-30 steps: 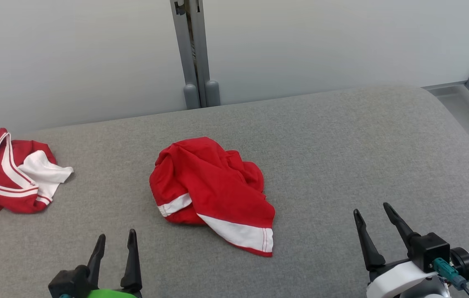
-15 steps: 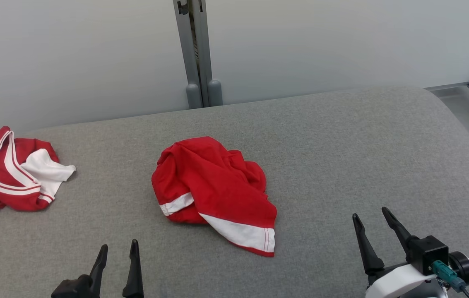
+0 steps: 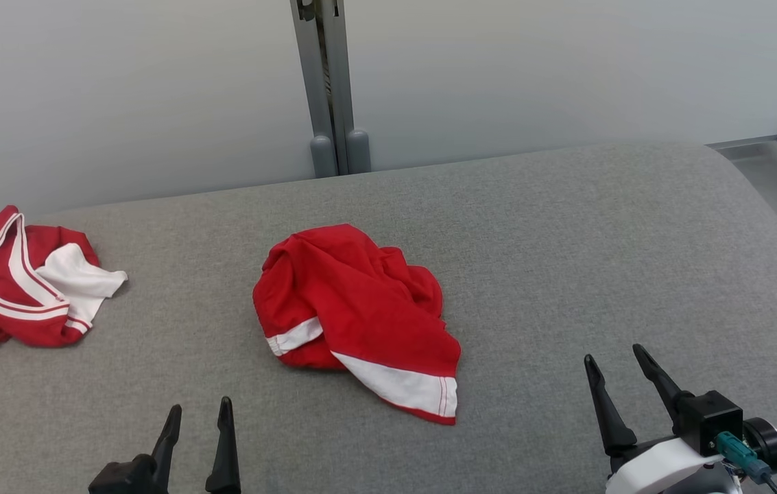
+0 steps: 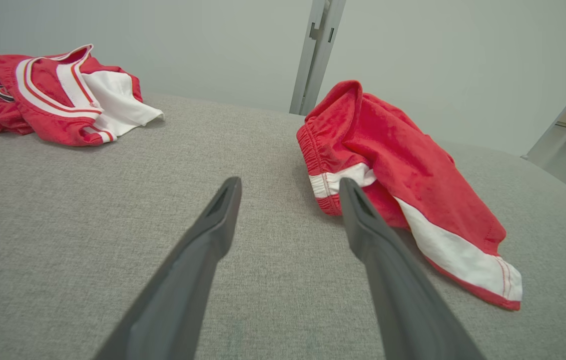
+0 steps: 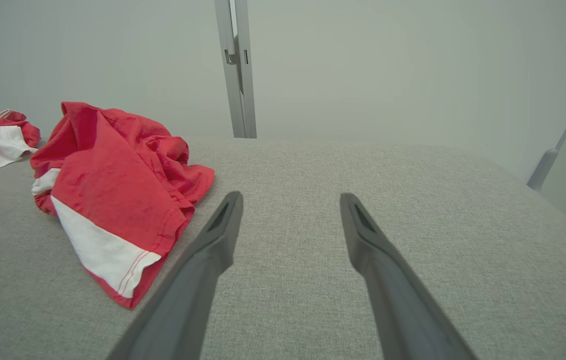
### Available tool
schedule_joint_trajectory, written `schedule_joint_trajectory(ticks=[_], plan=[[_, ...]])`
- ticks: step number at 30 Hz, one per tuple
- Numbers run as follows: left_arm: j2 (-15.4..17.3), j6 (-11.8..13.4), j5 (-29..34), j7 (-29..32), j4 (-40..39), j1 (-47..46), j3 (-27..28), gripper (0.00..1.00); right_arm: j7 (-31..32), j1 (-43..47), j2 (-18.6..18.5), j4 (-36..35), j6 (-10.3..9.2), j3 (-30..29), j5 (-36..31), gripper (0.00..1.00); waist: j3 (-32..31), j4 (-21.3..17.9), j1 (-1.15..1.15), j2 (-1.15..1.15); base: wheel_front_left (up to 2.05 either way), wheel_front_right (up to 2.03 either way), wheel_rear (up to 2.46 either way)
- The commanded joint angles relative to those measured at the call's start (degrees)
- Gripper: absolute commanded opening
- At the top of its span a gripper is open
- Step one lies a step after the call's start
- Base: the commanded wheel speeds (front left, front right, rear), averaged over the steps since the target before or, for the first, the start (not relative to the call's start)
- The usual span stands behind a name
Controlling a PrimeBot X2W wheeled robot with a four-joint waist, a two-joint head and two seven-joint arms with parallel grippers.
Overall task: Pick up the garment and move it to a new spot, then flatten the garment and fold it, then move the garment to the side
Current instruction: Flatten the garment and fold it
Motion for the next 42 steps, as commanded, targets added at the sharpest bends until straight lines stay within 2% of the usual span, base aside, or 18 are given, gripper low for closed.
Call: schedule_joint_trajectory(ticks=[1,11,17,25,35,42], plan=[[-0.02,-0.35,-0.24,-0.04,0.03,-0.97,-0.04,1.0,-0.02,-0.4,-0.21,0.06,-0.06,-0.18,0.03,1.0,0.07,0.06,0.0,0.0,0.0,0.0,0.0],[-0.01,-0.34,-0.13,-0.04,-0.15,-1.9,-0.8,1.0,-0.02,-3.59,-0.21,3.61,-0.06,3.8,0.36,1.0,1.42,1.2,0.0,0.0,0.0,0.0,0.0],[0.01,-0.33,0.05,-0.03,-0.07,-2.98,-1.02,1.0,-0.02,-7.91,-0.26,12.53,-0.06,10.51,2.49,1.0,2.79,3.32,0.0,0.0,0.0,0.0,0.0],[0.01,-0.33,0.2,-0.04,0.03,-3.84,-1.34,1.0,-0.02,-13.78,-0.23,24.01,-0.06,19.19,8.93,1.0,5.1,6.71,0.0,0.0,0.0,0.0,0.0],[0.01,-0.32,0.5,-0.03,0.14,-5.32,-1.19,1.0,-0.02,-18.63,-0.25,30.04,-0.06,23.59,11.63,1.0,8.07,9.33,0.0,0.0,0.0,0.0,0.0],[0.01,-0.32,0.63,-0.04,0.3,-5.43,-0.73,1.0,-0.02,-19.85,-0.25,29.54,-0.06,25.08,13.24,1.0,8.86,9.53,0.0,0.0,0.0,0.0,0.0]])
